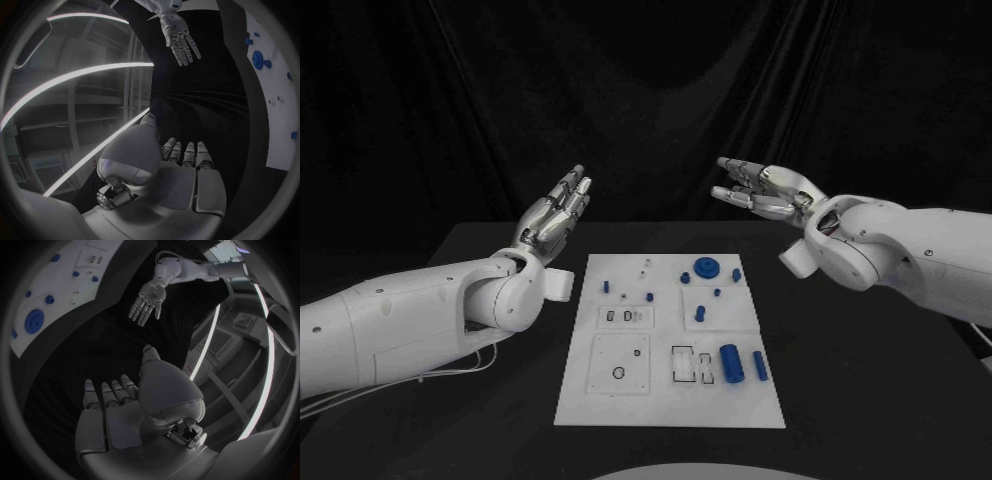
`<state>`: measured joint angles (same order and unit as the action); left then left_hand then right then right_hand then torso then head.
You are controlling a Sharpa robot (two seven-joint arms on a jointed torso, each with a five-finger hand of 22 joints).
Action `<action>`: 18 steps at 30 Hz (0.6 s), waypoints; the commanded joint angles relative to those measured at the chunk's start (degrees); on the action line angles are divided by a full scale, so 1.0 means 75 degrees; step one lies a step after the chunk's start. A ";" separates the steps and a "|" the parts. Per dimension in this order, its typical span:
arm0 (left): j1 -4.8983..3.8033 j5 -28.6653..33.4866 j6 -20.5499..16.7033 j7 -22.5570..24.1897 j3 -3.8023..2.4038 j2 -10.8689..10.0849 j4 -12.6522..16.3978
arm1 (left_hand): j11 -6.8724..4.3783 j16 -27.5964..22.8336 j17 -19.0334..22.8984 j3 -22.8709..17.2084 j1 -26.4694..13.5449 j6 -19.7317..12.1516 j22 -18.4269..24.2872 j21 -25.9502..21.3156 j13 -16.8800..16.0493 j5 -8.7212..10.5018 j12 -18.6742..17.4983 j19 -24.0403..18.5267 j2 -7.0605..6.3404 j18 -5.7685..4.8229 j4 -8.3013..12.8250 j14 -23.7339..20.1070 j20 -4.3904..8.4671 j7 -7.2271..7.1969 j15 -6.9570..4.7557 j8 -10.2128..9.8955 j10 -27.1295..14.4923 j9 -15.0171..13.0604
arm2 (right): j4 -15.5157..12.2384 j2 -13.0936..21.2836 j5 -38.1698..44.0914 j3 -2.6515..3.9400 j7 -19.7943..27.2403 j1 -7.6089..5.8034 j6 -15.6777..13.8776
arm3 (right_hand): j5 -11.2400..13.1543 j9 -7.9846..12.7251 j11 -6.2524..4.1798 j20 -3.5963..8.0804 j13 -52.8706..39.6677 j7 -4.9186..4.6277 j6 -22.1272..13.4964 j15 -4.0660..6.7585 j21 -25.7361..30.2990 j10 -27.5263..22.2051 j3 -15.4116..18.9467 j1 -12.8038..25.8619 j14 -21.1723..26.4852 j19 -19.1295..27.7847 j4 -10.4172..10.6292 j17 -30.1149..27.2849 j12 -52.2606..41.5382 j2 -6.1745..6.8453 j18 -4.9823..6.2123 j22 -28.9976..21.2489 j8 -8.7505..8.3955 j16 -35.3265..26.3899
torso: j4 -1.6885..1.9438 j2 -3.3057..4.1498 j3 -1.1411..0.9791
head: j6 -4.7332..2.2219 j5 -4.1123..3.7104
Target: Assemble the parts on the task board
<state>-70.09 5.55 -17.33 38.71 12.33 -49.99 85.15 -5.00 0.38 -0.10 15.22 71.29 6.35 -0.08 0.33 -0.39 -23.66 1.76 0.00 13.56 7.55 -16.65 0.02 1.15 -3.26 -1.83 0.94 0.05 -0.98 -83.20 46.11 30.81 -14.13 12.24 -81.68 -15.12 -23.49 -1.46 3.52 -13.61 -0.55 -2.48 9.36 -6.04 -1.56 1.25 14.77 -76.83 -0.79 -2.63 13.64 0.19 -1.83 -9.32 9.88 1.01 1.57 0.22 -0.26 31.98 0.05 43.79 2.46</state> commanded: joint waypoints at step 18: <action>-0.0047 -0.1764 -0.0101 0.0705 -0.0008 -0.0717 0.0535 | 0.0328 -0.0050 0.0013 -0.0207 0.0576 0.0194 0.0011 -0.0044 -0.0014 -0.0537 0.0053 0.0000 0.0010 0.0140 0.0000 -0.0003 -0.0401 0.0310 -0.0139 0.0031 0.0019 -0.0028 | -0.0025 -0.0339 0.8982 0.0005 -0.2407 -0.0681 0.1422 | 0.1601 -0.0374 -0.0014 0.1248 -0.0608 -0.0009 0.5135 0.1007 -0.3448 0.6700 -0.2053 -0.0956 -1.1011 -1.0075 -0.1473 0.2519 -0.0728 0.0986 0.0063 0.1474 0.0478 0.3216 | 0.0177 0.0757 0.0122 | 0.0039 -0.0260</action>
<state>-70.20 -5.85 -18.58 38.75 12.33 -55.29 88.82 -3.05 0.38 -0.05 13.93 75.23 7.88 -0.09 0.33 -0.43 -27.51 1.98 -0.03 13.71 7.55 -16.60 0.02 -1.54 -1.32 -1.83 0.94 0.19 -1.11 -83.48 43.71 87.61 -14.12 -4.00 -86.65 -4.34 -11.67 -4.23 3.54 -4.38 -5.27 -2.55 47.44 1.29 -26.83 50.77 -0.42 -83.96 -82.51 -77.53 2.62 18.46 -7.32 -2.24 9.35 11.66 5.38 23.65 0.55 36.34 0.79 44.23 0.81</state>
